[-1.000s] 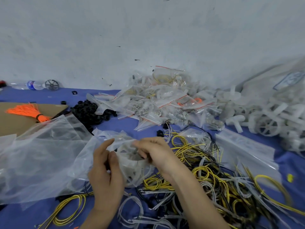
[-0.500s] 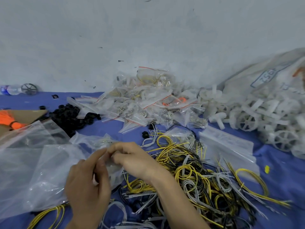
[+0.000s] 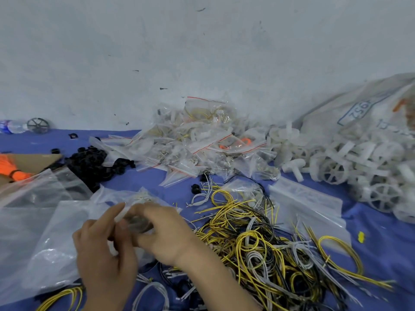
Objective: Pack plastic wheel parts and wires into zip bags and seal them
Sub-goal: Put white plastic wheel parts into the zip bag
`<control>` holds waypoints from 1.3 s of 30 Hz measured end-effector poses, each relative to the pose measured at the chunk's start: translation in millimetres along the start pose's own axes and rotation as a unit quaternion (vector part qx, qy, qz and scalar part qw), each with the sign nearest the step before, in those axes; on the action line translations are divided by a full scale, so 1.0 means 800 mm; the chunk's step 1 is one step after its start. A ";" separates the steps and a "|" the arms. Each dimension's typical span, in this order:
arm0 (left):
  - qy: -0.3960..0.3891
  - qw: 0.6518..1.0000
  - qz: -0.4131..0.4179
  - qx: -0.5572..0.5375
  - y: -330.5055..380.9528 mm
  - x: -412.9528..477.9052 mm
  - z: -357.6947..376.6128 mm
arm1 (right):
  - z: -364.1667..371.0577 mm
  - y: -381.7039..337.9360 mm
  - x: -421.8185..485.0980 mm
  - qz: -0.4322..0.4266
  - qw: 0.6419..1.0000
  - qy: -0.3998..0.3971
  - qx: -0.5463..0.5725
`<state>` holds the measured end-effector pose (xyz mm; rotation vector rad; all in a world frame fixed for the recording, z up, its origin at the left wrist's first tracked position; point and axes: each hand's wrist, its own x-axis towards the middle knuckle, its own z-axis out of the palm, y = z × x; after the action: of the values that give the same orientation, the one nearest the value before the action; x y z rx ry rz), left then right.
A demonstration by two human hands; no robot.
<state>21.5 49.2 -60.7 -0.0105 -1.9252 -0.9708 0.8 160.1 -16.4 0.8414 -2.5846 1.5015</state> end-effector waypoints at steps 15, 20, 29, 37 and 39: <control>-0.026 0.997 0.068 -0.024 0.021 -0.015 0.008 | -0.046 -0.004 -0.012 0.138 0.979 -0.118 0.097; -0.035 0.997 0.054 -0.030 0.009 -0.010 0.008 | -0.112 0.021 -0.022 0.211 0.964 0.089 -0.135; -0.012 0.998 0.050 -0.031 0.013 -0.009 0.009 | -0.085 0.074 -0.021 0.348 0.878 -0.015 -0.329; -0.023 0.998 0.040 -0.037 0.011 -0.008 0.008 | -0.145 0.022 -0.039 0.208 0.944 0.255 -0.021; -0.025 0.998 0.040 -0.032 0.010 -0.009 0.007 | -0.173 0.009 -0.057 0.177 0.925 0.335 0.034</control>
<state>24.2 60.8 -62.6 -0.1496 -1.9222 -0.9867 4.2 295.4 38.5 -0.1631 -2.2214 1.5908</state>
